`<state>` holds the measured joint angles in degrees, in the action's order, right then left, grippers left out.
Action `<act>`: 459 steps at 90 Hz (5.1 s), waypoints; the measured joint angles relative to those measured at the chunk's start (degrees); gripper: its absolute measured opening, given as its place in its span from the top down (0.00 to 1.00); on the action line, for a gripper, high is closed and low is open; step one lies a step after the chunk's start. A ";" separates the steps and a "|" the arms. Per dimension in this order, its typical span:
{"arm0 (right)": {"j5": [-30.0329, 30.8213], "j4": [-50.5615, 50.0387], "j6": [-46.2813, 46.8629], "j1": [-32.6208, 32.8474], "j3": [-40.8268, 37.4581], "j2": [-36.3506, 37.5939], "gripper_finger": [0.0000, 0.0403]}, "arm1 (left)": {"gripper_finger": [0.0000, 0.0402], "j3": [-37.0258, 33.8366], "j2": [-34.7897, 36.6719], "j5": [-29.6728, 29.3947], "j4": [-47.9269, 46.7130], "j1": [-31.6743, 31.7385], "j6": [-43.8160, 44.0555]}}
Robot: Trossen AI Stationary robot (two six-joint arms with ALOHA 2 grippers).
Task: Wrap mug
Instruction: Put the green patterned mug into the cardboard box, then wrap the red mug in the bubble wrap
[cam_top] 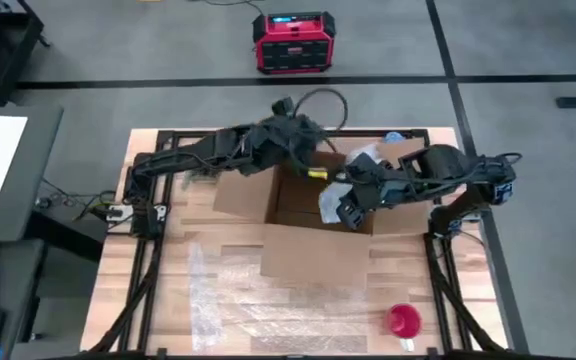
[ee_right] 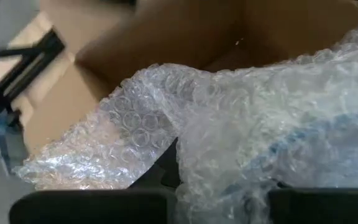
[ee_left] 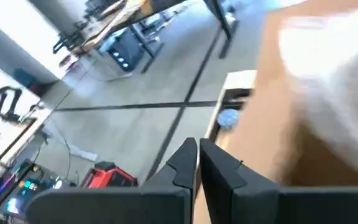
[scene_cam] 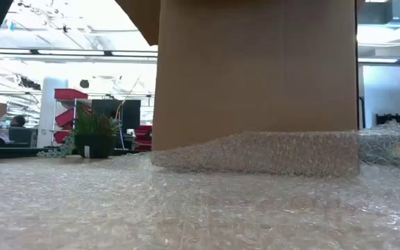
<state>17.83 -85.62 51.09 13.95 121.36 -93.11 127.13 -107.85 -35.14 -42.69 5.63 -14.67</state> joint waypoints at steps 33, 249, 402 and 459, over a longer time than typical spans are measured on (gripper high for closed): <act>6.86 -1.00 0.78 -2.74 0.00 -2.10 0.93 | 1.00 4.95 6.05 7.24 -11.31 0.91 4.97; -13.45 18.87 -49.51 -22.84 -5.99 -31.86 0.74 | 1.00 4.25 24.04 23.40 -35.59 -1.23 39.55; -3.66 9.82 -35.55 -40.75 -3.75 -1.30 0.69 | 1.00 -34.83 17.75 9.05 -32.43 -17.73 58.05; -0.82 -3.14 -3.34 -22.30 -26.13 16.86 0.73 | 1.00 -37.20 17.75 8.77 -22.95 -15.57 54.42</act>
<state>17.02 -88.75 47.75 -8.35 95.23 -76.25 89.93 -90.11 -26.37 -65.65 -9.94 39.75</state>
